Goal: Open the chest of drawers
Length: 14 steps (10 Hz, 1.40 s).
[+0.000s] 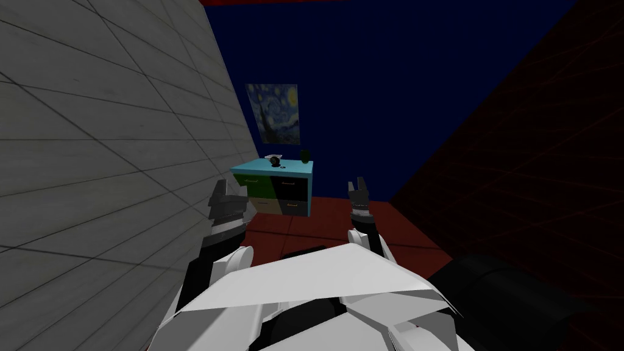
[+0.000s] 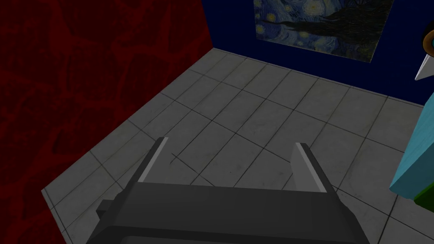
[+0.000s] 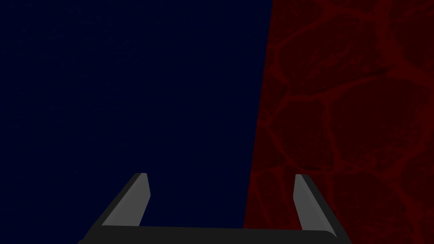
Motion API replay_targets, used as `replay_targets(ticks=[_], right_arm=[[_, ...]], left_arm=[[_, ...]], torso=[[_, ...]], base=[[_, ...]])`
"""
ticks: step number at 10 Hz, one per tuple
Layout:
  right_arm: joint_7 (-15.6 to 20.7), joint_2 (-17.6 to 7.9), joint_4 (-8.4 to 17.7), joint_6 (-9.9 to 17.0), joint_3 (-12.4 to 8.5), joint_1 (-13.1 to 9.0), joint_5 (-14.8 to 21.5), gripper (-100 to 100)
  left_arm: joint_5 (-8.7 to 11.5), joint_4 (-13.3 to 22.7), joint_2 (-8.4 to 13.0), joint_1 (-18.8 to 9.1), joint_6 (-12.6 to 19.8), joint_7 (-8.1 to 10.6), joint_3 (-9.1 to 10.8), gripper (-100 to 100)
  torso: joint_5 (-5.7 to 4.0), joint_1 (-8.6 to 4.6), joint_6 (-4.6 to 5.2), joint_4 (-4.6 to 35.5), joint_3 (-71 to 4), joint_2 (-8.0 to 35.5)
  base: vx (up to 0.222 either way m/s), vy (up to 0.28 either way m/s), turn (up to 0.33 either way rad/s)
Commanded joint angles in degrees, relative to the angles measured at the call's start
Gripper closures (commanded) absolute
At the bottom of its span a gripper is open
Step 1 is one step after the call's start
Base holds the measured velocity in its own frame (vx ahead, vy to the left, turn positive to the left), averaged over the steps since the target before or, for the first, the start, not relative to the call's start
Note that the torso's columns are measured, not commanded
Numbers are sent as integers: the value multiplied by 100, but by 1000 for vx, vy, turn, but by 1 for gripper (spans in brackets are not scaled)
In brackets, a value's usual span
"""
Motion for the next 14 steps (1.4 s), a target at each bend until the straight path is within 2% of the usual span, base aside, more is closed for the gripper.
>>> replay_targets(ticks=[1, 4, 5, 6, 9, 14], right_arm=[[0, 0, 0, 0, 0, 0, 0, 0], [0, 0, 0, 0, 0, 0, 0, 0], [0, 0, -1, 0, 0, 0, 0, 0], [0, 0, 2, 0, 0, 0, 0, 0], [0, 0, 2, 0, 0, 1, 0, 0], [0, 0, 2, 0, 0, 2, 0, 0]], left_arm=[[0, 0, 0, 0, 0, 0, 0, 0], [0, 0, 0, 0, 0, 0, 0, 0], [-2, 49, 251, -19, -2, 2, -6, -100], [-4, 99, 423, -39, -3, 4, -11, -100], [-13, 335, 851, -129, -8, 14, -38, -100], [-35, 901, 1194, -346, -20, 38, -100, -100]], torso=[[0, 0, 0, 423, -844, 424], [0, 0, 0, 1692, -3381, 1693], [0, 0, 0, 2114, -4227, 2116], [1, 3, 0, 2303, -4623, 2306], [1, 3, 0, 2378, -4770, 2373], [0, 1, 0, 2382, -4767, 2379]], base=[[0, 0, 0], [0, 0, 0], [17, 2, -12], [29, 4, -25], [53, 10, -29], [81, 16, -41]])
